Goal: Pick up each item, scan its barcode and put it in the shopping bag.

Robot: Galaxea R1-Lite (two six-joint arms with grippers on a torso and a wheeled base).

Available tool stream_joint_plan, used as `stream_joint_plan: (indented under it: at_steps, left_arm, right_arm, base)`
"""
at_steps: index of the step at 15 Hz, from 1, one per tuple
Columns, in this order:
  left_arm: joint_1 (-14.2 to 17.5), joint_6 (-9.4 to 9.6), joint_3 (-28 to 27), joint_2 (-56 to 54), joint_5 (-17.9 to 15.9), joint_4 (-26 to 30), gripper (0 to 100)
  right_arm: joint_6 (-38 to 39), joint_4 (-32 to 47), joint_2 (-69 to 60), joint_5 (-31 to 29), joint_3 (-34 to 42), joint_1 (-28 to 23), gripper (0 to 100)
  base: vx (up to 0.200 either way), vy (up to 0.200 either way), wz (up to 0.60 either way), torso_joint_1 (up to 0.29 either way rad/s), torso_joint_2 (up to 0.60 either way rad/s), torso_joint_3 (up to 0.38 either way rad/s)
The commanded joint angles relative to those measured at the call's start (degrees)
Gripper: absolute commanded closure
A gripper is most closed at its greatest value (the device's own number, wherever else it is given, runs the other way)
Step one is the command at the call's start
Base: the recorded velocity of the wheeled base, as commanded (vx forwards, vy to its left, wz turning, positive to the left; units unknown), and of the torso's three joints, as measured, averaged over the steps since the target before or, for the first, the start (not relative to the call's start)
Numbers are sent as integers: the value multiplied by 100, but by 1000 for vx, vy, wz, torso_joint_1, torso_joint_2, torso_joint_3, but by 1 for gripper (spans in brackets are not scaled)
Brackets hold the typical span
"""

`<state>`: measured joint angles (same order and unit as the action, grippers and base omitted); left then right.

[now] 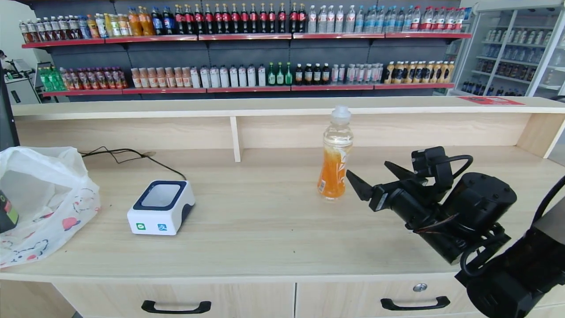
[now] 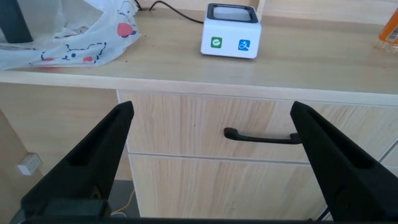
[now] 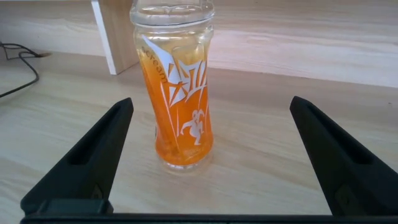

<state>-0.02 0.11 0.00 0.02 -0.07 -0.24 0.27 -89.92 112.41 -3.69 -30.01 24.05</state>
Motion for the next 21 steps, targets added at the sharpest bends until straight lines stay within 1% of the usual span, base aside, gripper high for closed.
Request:
stream_joint_plan:
  at_steps: [1,6,10,13,14,15,16,17,18,21]
  left_arm:
    - [2,7,0,-2,-1,-20,0]
    - [2,15,0,-2,7,-37,0]
    - [2,42,0,-2,7,-55,0]
    - [2,51,0,-2,16,-116,0]
    - [-6,51,0,-2,16,-116,0]
    - [-6,121,0,-2,16,-116,0]
    - [-6,174,0,-2,16,-116,0]
    - [2,314,0,-2,-10,-116,0]
    - [-6,323,0,-2,-19,-116,0]
    - [-6,323,0,-2,-19,-116,0]
  right_arm:
    - [8,-8,308,-26,-268,3,0]
    - [8,-8,659,-35,-637,126,0]
    - [8,-8,958,-44,-1217,179,0]
    - [0,-8,1081,-35,-1367,188,0]
    - [-9,-8,1178,-44,-1622,223,0]
    - [-9,-8,1336,-176,-1956,258,0]
    - [-9,-8,1380,-246,-2061,267,0]
    - [87,-8,1477,-334,-2219,425,0]
    - [175,-8,1486,-360,-2193,495,0]
    - [290,-8,1530,-343,-2140,469,0]
  base:
    - [0,0,0,0,0,0]
    - [0,0,0,0,0,0]
    - [0,0,0,0,0,0]
    - [0,0,0,0,0,0]
    - [0,0,0,0,0,0]
    - [0,0,0,0,0,0]
    - [0,0,0,0,0,0]
    - [0,0,0,0,0,0]
    - [0,0,0,0,0,0]
    - [0,0,0,0,0,0]
